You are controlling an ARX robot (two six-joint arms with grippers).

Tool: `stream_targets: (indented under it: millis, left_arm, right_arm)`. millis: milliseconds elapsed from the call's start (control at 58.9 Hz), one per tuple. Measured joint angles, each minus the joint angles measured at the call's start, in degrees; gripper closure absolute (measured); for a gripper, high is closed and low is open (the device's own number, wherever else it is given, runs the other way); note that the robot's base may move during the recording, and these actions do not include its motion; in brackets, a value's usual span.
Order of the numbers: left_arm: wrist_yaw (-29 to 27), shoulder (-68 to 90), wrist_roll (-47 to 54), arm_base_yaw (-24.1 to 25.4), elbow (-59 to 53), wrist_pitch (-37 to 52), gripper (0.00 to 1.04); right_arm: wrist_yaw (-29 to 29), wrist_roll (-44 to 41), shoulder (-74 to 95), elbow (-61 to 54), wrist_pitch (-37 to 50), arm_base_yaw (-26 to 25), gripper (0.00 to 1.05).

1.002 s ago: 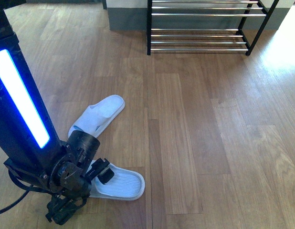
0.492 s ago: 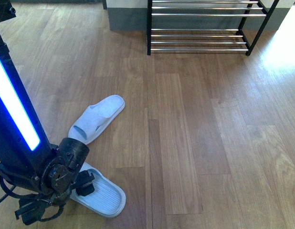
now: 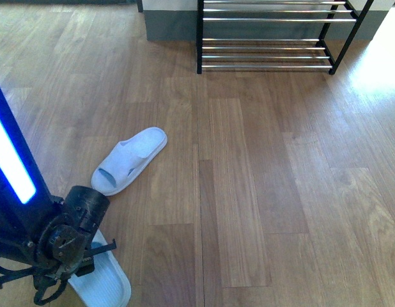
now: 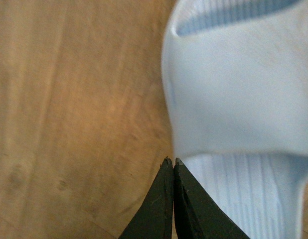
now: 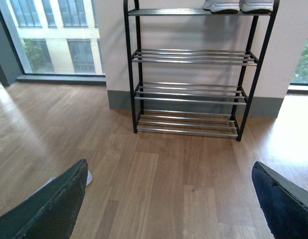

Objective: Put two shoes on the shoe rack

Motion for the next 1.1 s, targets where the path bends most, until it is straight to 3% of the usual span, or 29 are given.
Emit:
stream_targets:
  millis: [187, 373, 509, 747, 1103]
  left_arm:
    - [4.59, 0.22, 0.20, 3.37, -1.73, 2.49, 1.03]
    - [11.39, 1.49, 0.07, 0.98, -1.75, 3.23, 0.73]
    - [10.56, 2.95, 1.57, -0.11, 0.50, 2.10, 0.44]
    - [7.74, 7.04, 6.34, 0.00, 3.89, 1.70, 0.09]
    - [2.16, 11.96, 16.94, 1.09, 9.31, 5.01, 0.12]
  right_arm:
    - [0.00, 0.00, 0.00, 0.00, 0.00, 0.00, 0.09]
    - [0.00, 0.00, 0.00, 0.00, 0.00, 0.00, 0.09]
    - [0.02, 0.00, 0.00, 0.00, 0.00, 0.00, 0.09]
    - [0.02, 0.00, 0.00, 0.00, 0.00, 0.00, 0.09]
    - [0.00, 0.00, 0.00, 0.00, 0.00, 0.00, 0.09]
